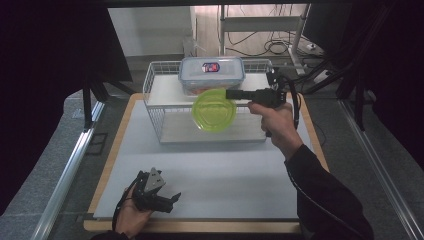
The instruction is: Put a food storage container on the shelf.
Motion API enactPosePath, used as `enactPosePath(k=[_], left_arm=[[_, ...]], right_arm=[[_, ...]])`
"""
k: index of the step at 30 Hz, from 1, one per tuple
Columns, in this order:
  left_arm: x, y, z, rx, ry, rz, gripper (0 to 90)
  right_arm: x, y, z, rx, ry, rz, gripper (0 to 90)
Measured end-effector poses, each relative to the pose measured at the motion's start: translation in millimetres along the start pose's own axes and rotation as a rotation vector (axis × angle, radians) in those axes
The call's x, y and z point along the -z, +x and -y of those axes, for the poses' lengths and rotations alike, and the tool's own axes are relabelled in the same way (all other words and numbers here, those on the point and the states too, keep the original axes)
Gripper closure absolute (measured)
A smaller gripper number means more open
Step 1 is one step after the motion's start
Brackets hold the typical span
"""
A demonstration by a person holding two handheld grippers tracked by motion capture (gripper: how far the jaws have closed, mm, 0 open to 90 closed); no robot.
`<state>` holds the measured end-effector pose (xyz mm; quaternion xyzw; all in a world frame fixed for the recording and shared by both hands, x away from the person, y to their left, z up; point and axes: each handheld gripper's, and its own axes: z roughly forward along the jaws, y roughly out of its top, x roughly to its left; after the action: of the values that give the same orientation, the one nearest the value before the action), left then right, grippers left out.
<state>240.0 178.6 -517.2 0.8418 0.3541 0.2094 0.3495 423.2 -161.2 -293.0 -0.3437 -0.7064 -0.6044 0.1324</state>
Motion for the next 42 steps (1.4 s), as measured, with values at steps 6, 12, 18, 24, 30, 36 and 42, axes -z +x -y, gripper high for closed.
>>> enactPosePath(k=[6,12,18,24,30,36,42], left_arm=[[-0.3,-0.5,0.0,-0.002,-0.001,0.001,2.2],[0.1,-0.1,-0.1,-0.010,0.002,0.001,2.3],[0.3,-1.3,-0.4,-0.014,-0.007,0.003,2.4],[-0.3,-1.9,-0.3,-0.021,-0.008,0.009,2.5],[-0.6,-2.4,-0.1,-0.029,-0.009,0.011,2.6],[-1.3,-2.6,0.1,-0.039,-0.001,0.011,2.6],[-2.5,-3.4,0.2,-0.040,0.001,0.014,2.7]], right_arm=[[3.3,9.7,-33.5,0.012,-0.042,0.037,84.4],[0.6,10.3,-65.8,0.020,-0.104,0.085,84.4],[-11.7,-3.2,-89.4,-0.011,-0.150,0.147,84.4],[-30.4,-21.9,-101.8,-0.056,-0.178,0.182,84.3],[-45.8,-36.6,-106.8,-0.097,-0.190,0.217,84.0],[-52.3,-42.0,-108.0,-0.092,-0.215,0.310,79.7],[-54.7,-46.0,-105.4,-0.069,-0.226,0.386,74.6]])
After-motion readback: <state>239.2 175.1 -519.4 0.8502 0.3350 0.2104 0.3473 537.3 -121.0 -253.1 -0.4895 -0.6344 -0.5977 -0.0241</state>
